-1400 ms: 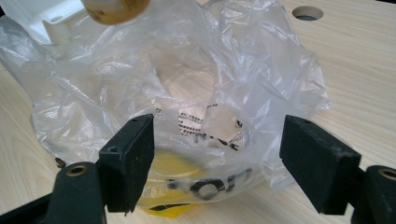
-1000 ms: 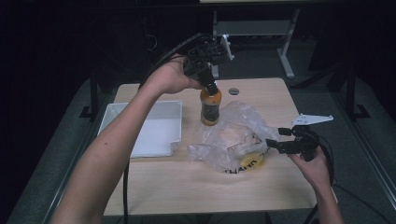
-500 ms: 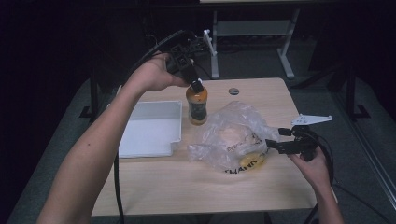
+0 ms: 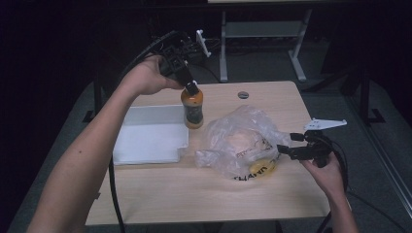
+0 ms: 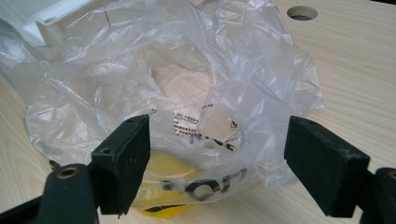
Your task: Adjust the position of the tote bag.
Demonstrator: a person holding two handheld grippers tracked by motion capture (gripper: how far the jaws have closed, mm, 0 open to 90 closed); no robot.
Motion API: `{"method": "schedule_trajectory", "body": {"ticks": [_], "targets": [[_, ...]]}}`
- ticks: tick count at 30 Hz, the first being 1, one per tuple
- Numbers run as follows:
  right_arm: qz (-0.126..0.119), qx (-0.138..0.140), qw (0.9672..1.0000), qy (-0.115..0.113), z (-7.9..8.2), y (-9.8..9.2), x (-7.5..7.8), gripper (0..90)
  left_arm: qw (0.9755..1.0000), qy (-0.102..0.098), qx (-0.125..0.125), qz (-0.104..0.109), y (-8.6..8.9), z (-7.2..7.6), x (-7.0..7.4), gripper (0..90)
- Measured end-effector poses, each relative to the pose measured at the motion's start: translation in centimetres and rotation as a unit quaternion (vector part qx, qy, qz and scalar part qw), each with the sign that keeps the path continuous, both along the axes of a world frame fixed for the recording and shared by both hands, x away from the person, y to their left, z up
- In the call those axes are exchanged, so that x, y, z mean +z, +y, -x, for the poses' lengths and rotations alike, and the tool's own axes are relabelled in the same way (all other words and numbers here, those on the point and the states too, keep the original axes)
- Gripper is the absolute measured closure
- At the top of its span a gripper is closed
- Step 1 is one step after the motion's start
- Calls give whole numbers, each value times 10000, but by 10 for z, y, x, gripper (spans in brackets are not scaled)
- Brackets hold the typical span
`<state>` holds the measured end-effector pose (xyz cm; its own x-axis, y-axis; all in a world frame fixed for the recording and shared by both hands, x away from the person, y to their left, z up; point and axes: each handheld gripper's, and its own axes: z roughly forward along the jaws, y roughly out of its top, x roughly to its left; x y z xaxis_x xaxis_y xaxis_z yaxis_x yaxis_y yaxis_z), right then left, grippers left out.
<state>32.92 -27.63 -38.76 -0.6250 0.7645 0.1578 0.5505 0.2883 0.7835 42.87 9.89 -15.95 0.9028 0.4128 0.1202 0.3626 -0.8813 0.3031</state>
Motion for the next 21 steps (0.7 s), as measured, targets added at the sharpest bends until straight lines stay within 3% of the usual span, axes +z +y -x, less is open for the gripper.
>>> {"method": "schedule_trajectory", "body": {"ticks": [11,21], "targets": [[-18,-38,10000,4,1,-1,0,220,9993,78,348,-148,35,-8,-3,593],[10,-13,10000,9,0,2,0,220,9975,91,682,-140,66,-12,-6,592]]}}
